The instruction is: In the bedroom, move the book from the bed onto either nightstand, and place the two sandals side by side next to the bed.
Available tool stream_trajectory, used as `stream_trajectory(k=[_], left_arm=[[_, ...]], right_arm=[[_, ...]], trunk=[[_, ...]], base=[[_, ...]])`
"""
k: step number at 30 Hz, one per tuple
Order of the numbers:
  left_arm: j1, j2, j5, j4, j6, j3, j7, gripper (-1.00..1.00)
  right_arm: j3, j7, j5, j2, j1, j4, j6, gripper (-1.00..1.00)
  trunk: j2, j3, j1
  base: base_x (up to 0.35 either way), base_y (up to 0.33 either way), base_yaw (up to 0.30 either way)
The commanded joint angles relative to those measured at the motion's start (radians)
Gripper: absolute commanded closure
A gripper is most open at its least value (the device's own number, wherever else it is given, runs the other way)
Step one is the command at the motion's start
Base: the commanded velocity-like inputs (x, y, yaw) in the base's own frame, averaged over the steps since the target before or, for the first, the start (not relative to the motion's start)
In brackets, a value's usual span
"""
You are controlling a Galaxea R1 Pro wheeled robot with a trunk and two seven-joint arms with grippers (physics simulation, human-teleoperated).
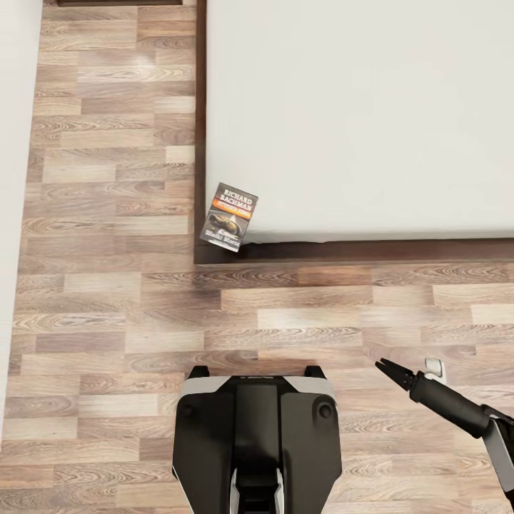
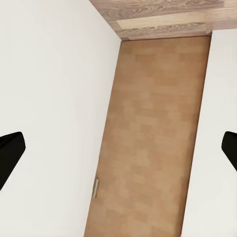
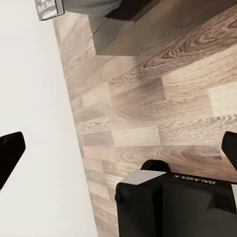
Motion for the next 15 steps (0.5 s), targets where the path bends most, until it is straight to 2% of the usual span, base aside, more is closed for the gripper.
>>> stream_trajectory(k=[1, 6, 11, 15], left_arm=[[0.000, 0.000, 0.007, -0.002, 0.006, -0.008, 0.001, -1.00], [0.000, 0.001, 0.012, -0.004, 0.000, -0.006, -0.008, -1.00], [-0.001, 0.001, 0.015, -0.006, -0.003, -0.005, -0.026, -1.00], [-0.001, 0.002, 0.020, -0.008, -0.004, -0.002, -0.081, -1.00]], right_arm=[[0.002, 0.001, -0.002, 0.007, -0.004, 0.000, 0.010, -1.00], [0.021, -0.012, 0.006, 0.032, -0.025, 0.007, 0.010, -1.00], [0.046, -0.049, 0.006, 0.044, -0.035, 0.010, 0.007, -1.00], [0.071, -0.084, 0.003, 0.051, -0.042, 0.012, 0.003, -1.00]], trunk=[[-0.001, -0.001, 0.001], [-0.001, -0.001, 0.001], [-0.001, -0.001, 0.001], [-0.001, -0.001, 0.001]], base=[[0.000, 0.055, 0.000], [0.000, 0.037, 0.000], [0.000, 0.016, 0.000], [0.000, 0.007, 0.000]])
